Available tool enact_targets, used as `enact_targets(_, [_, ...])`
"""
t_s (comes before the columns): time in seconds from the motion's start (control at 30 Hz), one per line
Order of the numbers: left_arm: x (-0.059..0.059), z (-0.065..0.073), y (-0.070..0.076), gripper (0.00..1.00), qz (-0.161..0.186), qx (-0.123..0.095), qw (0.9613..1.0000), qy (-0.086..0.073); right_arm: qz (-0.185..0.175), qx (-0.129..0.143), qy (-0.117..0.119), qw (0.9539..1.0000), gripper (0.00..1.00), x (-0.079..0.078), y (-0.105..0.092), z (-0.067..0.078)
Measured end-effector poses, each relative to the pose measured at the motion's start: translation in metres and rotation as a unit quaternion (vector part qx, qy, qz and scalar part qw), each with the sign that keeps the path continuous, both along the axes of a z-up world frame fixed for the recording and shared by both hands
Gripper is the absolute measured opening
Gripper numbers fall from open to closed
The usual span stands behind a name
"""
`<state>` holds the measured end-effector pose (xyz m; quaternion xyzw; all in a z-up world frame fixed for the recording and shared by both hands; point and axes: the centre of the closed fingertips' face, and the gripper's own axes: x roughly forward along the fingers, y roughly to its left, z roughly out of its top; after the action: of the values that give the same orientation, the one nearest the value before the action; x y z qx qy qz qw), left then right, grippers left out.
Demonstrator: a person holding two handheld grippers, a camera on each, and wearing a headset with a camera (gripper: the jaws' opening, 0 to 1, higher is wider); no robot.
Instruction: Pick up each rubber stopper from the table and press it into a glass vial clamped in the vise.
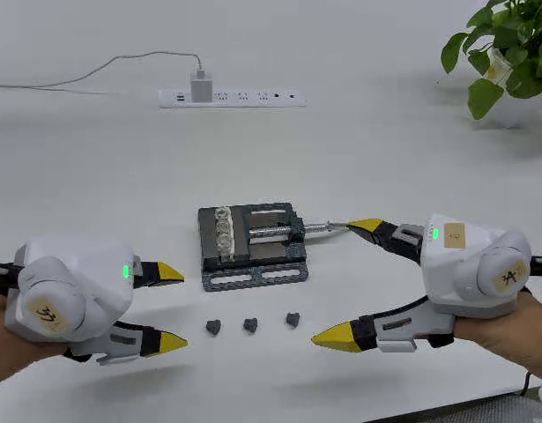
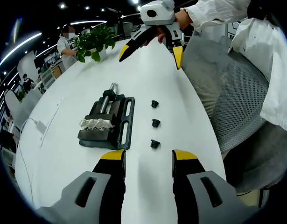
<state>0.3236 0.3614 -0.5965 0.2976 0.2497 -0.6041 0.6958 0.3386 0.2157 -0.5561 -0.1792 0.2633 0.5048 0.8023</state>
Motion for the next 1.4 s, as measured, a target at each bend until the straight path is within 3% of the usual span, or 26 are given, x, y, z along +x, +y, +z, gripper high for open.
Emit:
enact_targets(0.33, [-0.004, -0.015, -0.01, 0.24, -0.033, 0.014, 0.9994, 0.0, -0.002, -0.001, 0.002, 1.0, 0.94, -0.001, -0.001, -0.001])
enact_targets(0.77, [-0.005, -0.035, -0.019, 0.17, -0.05, 0.033, 0.9982, 0.002, -0.009, 0.002, 0.003, 1.0, 0.94, -0.001, -0.002, 0.0])
enact_targets(1.4, [-0.004, -0.047, -0.027, 0.1, -0.078, 0.048, 0.9958, 0.0, -0.019, 0.002, 0.004, 0.9998, 0.94, -0.001, -0.007, 0.0])
